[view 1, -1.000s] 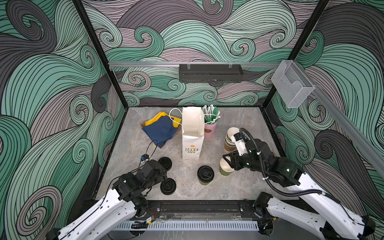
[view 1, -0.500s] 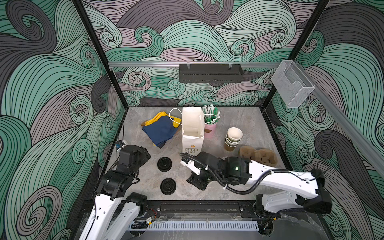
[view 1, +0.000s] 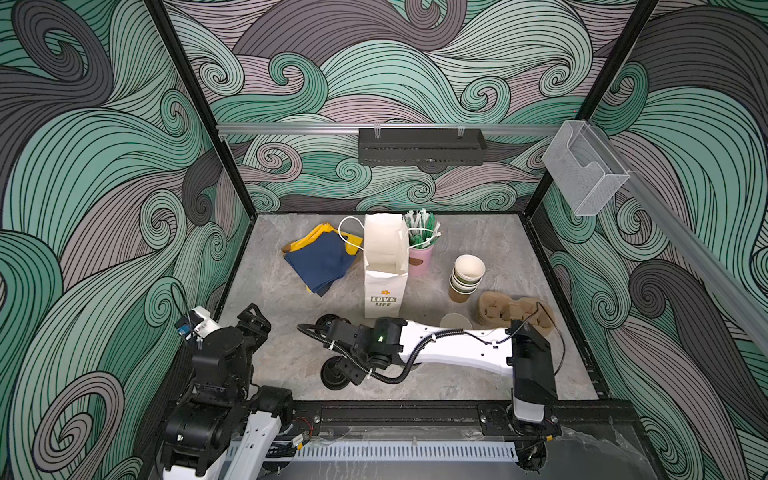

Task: Pack the takeout coffee
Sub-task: 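Swing the right gripper across to the black lids near the left gripper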

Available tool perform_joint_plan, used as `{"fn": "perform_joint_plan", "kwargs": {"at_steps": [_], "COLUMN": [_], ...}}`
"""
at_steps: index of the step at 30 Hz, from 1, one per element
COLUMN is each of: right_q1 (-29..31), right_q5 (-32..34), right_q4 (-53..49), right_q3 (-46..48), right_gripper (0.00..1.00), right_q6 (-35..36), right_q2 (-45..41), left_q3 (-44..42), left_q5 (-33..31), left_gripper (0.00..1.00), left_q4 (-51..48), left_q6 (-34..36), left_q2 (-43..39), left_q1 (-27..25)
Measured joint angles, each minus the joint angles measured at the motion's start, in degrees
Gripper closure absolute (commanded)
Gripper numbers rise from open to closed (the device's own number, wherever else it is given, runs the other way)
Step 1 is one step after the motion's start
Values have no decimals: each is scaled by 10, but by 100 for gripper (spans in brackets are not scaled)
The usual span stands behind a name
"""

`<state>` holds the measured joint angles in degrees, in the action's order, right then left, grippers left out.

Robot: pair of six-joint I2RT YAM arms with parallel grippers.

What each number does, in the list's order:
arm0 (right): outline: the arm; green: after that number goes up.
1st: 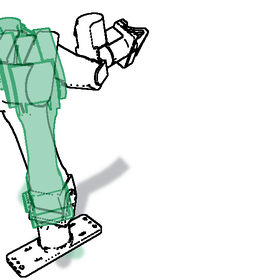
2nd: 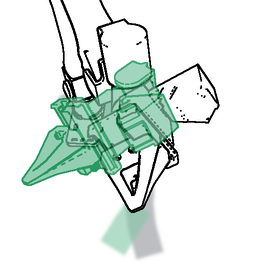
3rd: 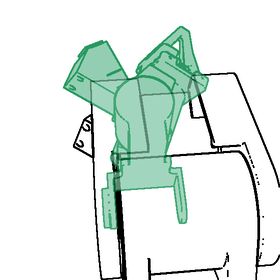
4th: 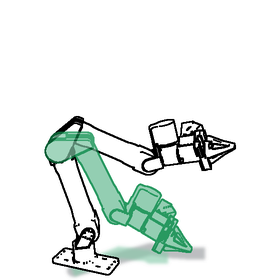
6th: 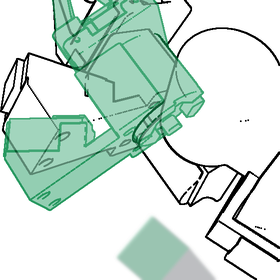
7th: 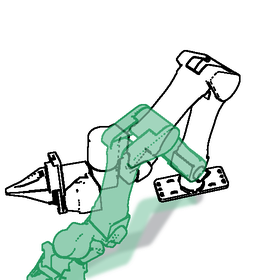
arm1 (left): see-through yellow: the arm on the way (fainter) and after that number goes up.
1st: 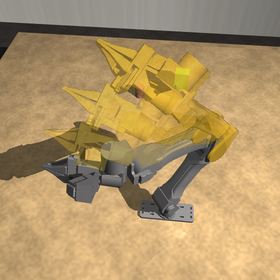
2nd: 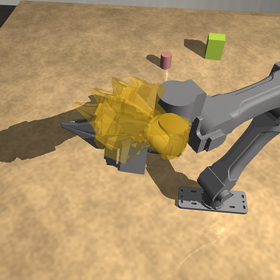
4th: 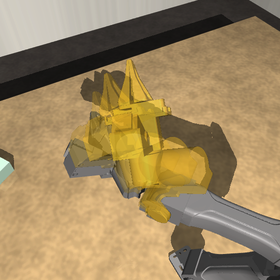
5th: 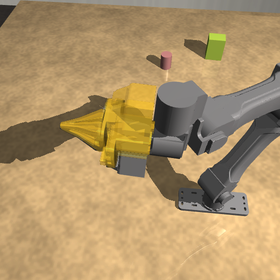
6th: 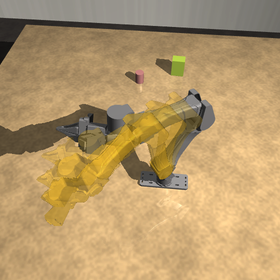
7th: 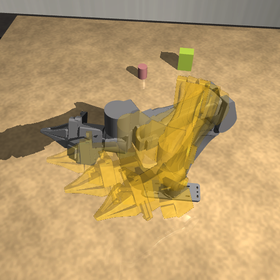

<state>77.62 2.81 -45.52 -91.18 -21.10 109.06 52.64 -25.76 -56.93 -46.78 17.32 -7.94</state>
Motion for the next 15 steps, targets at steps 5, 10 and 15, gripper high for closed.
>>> {"fn": "perform_joint_plan", "kwargs": {"at_steps": [5,10,15], "right_q1": [0,0,0], "right_q5": [12,10,9], "right_q4": [-14,-19,-20], "right_q3": [-30,-55,-80], "right_gripper": [34,26,16], "right_q6": [-18,-26,-29], "right_q2": [44,85,127], "left_q3": [10,21,23], "left_q5": [-13,-21,-21], "left_gripper": [25,25,25], "left_q4": [-37,-57,-68], "left_q6": [-4,-11,-18], "left_q2": [-11,-27,-33], "left_q1": [0,0,0]}}
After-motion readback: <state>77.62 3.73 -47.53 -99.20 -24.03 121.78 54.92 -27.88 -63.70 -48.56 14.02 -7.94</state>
